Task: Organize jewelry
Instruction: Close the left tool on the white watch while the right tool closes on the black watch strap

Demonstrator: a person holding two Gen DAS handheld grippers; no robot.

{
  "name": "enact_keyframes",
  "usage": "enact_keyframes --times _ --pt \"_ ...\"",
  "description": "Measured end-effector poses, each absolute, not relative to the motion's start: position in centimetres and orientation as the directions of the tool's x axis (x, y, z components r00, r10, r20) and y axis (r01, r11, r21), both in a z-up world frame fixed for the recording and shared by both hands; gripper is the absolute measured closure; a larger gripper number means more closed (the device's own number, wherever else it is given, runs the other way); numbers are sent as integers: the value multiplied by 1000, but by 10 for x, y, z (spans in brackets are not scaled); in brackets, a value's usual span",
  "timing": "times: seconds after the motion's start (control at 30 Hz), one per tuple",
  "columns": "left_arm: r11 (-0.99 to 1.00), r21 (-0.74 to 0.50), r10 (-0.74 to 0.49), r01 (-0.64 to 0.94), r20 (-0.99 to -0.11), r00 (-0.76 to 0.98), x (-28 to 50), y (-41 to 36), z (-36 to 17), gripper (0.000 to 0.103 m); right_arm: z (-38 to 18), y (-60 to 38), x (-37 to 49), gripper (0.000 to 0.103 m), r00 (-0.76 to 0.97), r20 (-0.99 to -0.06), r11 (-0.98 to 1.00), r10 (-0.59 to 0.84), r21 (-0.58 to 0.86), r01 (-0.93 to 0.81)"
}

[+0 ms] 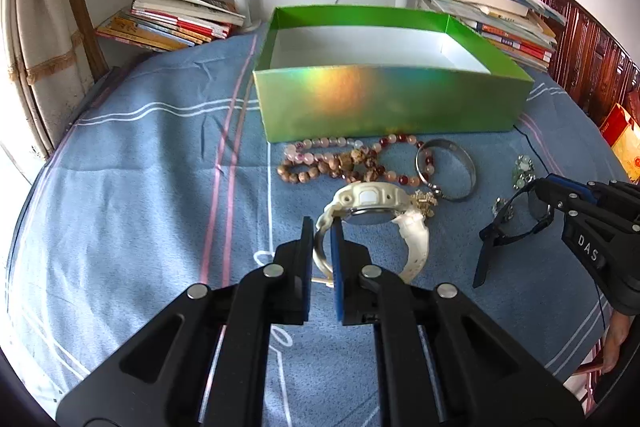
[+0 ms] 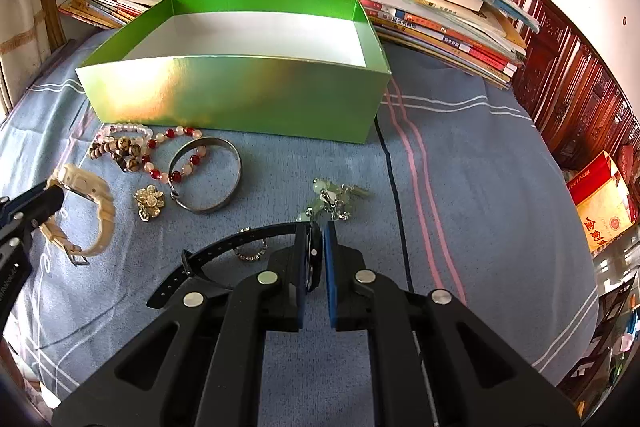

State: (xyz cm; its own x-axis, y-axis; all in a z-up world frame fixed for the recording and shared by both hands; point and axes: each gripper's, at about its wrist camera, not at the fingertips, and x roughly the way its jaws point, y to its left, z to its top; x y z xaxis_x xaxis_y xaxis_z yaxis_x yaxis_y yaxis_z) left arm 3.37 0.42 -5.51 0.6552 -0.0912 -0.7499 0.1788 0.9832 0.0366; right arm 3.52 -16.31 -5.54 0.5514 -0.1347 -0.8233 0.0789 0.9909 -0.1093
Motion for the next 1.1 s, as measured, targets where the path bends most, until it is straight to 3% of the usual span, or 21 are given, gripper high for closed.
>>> enact_keyframes --times 1.1 --pt "985 56 -71 162 -724 686 21 7 -40 94 -32 -163 19 94 617 -781 996 -93 -66 67"
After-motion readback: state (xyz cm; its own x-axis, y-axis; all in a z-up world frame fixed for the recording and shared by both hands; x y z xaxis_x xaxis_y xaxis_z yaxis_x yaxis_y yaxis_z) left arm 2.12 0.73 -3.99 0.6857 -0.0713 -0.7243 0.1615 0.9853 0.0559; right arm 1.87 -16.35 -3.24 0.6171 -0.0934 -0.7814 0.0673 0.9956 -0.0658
